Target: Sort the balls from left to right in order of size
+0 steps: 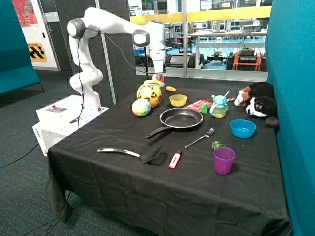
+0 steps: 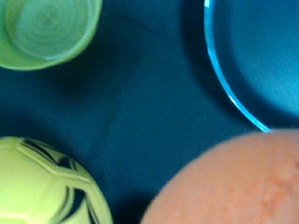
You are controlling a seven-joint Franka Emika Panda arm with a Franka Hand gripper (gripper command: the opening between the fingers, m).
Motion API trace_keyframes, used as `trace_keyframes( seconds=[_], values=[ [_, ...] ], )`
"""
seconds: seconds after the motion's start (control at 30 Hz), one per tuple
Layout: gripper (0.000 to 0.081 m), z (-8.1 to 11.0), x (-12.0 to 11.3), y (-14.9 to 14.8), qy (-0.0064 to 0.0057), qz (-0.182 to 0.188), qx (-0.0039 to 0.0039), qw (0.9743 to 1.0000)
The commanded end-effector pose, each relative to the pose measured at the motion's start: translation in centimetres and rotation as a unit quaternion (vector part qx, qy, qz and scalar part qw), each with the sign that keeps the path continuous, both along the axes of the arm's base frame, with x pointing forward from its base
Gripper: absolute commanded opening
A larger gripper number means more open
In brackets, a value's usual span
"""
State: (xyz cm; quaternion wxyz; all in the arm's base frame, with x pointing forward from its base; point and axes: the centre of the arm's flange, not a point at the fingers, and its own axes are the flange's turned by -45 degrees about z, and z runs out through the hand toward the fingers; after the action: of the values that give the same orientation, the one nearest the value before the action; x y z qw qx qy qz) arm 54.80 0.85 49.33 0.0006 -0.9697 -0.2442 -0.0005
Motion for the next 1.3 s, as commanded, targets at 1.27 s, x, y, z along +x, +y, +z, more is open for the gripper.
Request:
trace_keyframes(
  seconds=[1.27],
  values=[
    [0.0,-4.4,-7.4,-17.8,0.0004,-0.076,-0.00066,0.9971]
  ],
)
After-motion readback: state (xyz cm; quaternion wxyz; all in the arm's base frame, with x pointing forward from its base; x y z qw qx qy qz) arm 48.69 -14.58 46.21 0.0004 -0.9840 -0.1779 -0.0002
